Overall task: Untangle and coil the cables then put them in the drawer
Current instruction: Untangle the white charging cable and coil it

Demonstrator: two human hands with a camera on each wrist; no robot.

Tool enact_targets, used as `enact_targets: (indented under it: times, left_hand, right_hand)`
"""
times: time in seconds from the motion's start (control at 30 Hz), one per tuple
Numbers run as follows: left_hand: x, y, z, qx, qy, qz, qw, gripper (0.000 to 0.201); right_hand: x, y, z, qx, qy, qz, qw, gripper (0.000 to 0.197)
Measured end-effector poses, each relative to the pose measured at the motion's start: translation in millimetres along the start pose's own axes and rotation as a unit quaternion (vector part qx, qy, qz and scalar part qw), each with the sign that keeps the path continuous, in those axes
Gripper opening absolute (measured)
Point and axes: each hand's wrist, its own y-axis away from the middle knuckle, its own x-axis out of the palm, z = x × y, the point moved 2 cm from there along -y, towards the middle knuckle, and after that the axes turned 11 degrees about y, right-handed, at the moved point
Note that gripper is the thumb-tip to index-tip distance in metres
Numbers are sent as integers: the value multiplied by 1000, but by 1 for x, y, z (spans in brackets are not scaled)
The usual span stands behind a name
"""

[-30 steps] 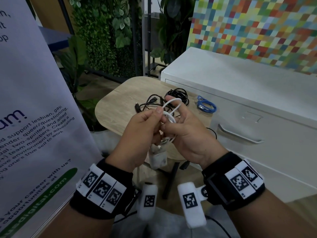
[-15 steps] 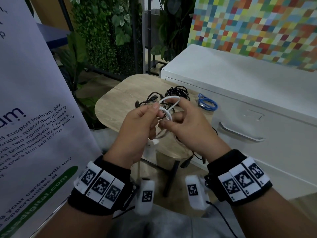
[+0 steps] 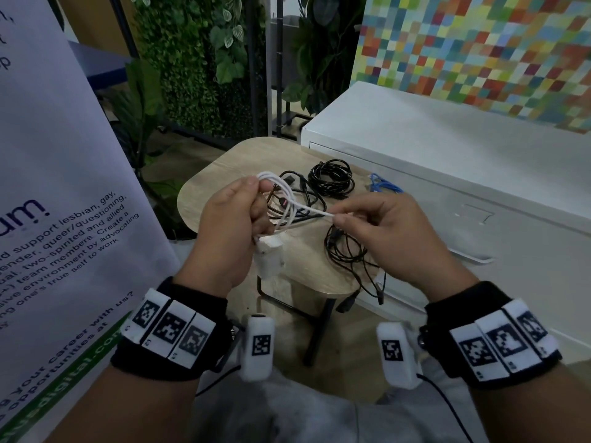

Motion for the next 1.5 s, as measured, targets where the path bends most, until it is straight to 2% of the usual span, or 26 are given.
enact_targets:
  times: [0.07, 0.1, 0.17, 0.2, 0.23, 0.3, 0.37, 0.4, 0.47, 0.53, 0.63, 0.67, 0.7, 0.77, 0.83, 0.93, 1.07, 1.2, 1.3, 1.4, 1.5]
  left_hand:
    - [3, 2, -4, -11, 21, 28, 999, 35]
    - [6, 5, -5, -23, 30, 43, 998, 36]
    - [15, 12, -5, -53, 48, 62, 996, 37]
    - [19, 16, -4, -64, 58, 71, 994, 38]
    - [24, 19, -4, -73, 71, 81, 992, 37]
    - [32, 23, -4, -82, 102, 98, 986, 36]
    - [36, 24, -6, -82, 132, 110, 982, 37]
    - [38, 24, -8, -79, 142, 113, 980, 38]
    - [41, 24, -10, -65, 150, 119, 979, 38]
    - [43, 24, -9, -47, 151, 124, 980, 38]
    - [44, 24, -5, -11, 132, 124, 983, 36]
    - [44, 24, -3, 3, 118, 119, 986, 35]
    - [44, 25, -2, 16, 104, 113, 988, 35]
    - [43, 27, 1, 39, 68, 105, 991, 35]
    - [43, 28, 2, 53, 32, 95, 994, 34]
    - [41, 27, 4, 70, -17, 76, 995, 33]
    - [41, 28, 5, 93, -68, 56, 992, 31]
    - [34, 23, 5, 93, -111, 59, 988, 33]
    - [27, 20, 7, 94, -124, 60, 986, 34]
    - [26, 20, 7, 76, -82, 33, 993, 34]
    - [28, 18, 6, 38, 33, 6, 999, 34]
  right_hand:
    - [-9, -2, -9, -20, 53, -19, 998, 10]
    - [-12, -4, -13, -42, 118, -35, 991, 8]
    - [-12, -7, -16, -100, 280, -85, 951, 7]
    - [-10, -8, -14, -119, 325, -110, 932, 9]
    - [-8, -9, -12, -125, 332, -132, 926, 8]
    - [-1, -12, -8, -107, 245, -149, 952, 9]
    - [7, -13, -2, -45, 63, -127, 989, 14]
    - [11, -12, 2, -21, -32, -104, 994, 17]
    - [20, -6, 13, 11, -202, -28, 979, 24]
    - [26, 1, 23, 24, -335, 46, 941, 32]
    - [27, 7, 26, 21, -428, 87, 899, 40]
    - [28, 9, 25, 18, -433, 87, 897, 41]
    - [29, 10, 23, 14, -414, 76, 907, 39]
    - [34, 12, 19, 7, -314, 29, 949, 29]
    - [38, 13, 17, 11, -232, -12, 973, 19]
    - [43, 14, 18, 41, -246, -52, 967, 15]
    - [44, 11, 21, 80, -329, -110, 935, 13]
    - [47, 9, 22, 125, -423, -69, 895, 15]
    - [44, 9, 21, 112, -465, -3, 878, 16]
    - [40, 6, 16, 75, -403, 45, 911, 36]
    - [39, 5, 10, 84, -306, -4, 948, 31]
